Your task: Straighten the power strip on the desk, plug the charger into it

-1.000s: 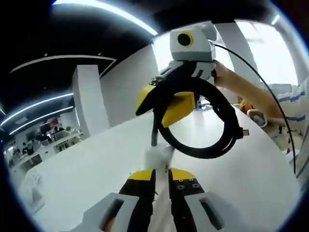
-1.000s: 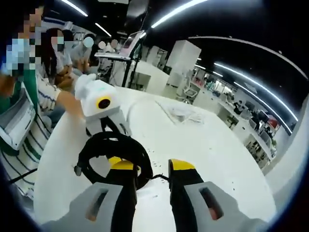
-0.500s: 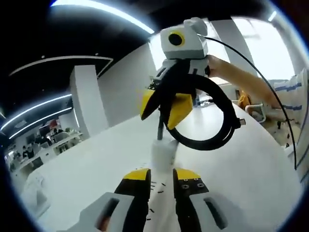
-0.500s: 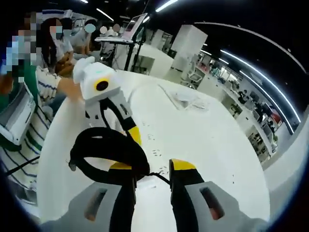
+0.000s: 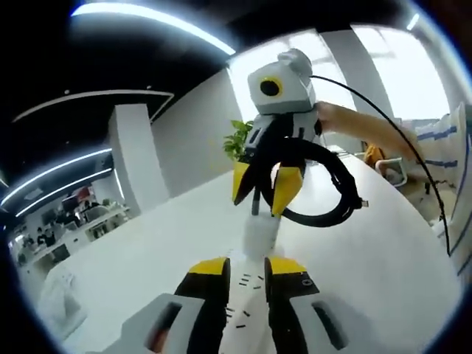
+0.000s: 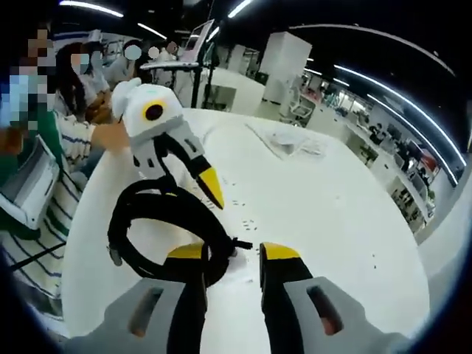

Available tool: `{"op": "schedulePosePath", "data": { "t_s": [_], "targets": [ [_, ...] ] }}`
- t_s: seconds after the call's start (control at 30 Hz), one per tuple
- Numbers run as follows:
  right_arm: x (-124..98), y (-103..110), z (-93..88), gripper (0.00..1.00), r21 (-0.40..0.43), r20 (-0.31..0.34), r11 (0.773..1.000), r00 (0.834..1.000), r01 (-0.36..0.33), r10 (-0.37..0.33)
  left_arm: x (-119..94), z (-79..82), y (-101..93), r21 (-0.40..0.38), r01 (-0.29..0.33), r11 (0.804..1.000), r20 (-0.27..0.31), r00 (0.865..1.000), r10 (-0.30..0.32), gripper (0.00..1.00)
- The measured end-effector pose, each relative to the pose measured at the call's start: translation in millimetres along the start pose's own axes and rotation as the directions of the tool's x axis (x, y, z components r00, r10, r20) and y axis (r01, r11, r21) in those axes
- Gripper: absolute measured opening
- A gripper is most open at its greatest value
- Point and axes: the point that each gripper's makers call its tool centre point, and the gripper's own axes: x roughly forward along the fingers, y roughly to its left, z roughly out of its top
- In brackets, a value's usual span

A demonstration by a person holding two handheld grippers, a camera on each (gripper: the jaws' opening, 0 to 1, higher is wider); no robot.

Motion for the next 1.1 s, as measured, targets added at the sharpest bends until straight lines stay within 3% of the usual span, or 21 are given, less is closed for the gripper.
{"op": "schedulePosePath", "data": {
  "t_s": [0.03, 0.07, 0.17, 0.3, 0.63, 0.73, 0.9, 1.1],
  "targets": [
    [1.8, 1.1, -4.9, 0.26, -0.02, -0.039, 1.0, 0.999, -0.006, 0.005, -0.4, -0.3, 0.0, 0.003, 0.0, 1.0, -0.002, 1.0, 0.0, 0.18],
    [3.6, 3.2, 1.1, 0.25, -0.008, -0.009, 1.0, 1.0, -0.01, 0.01, -0.7, -0.5, 0.2, 0.005, -0.001, 1.0, -0.002, 1.0, 0.001, 0.18],
    [5.6, 8.1, 1.3, 0.25, -0.04, -0.049, 0.999, 0.998, -0.031, 0.029, -1.7, -1.6, 1.5, 0.01, -0.004, 1.0, -0.006, 1.0, 0.004, 0.19],
    [11.3, 10.3, -9.8, 0.25, -0.102, -0.142, 0.994, 0.989, -0.044, 0.03, -3.8, -4.9, 4.4, 0.013, -0.01, 1.0, -0.016, 1.0, 0.01, 0.19],
    [16.4, 11.5, -6.2, 0.25, -0.176, -0.156, 0.983, 0.987, -0.052, 0.025, -9.6, -9.6, 16.9, 0.013, -0.026, 1.0, -0.034, 0.999, 0.026, 0.19],
    [19.7, 12.0, -4.8, 0.25, -0.252, -0.178, 0.966, 0.984, -0.063, 0.018, -10.8, -11.1, 19.8, 0.012, -0.032, 0.999, -0.039, 0.999, 0.032, 0.19],
    [22.7, 13.1, -6.0, 0.24, -0.267, -0.229, 0.961, 0.973, -0.069, 0.006, -12.6, -10.4, 24.6, 0.008, -0.035, 0.999, -0.042, 0.999, 0.035, 0.2],
    [23.3, 14.9, -9.3, 0.24, -0.338, -0.297, 0.935, 0.955, -0.107, 0.002, -15.7, -6.2, 30.6, 0.009, -0.041, 0.999, -0.039, 0.998, 0.042, 0.2]
  ]
}}
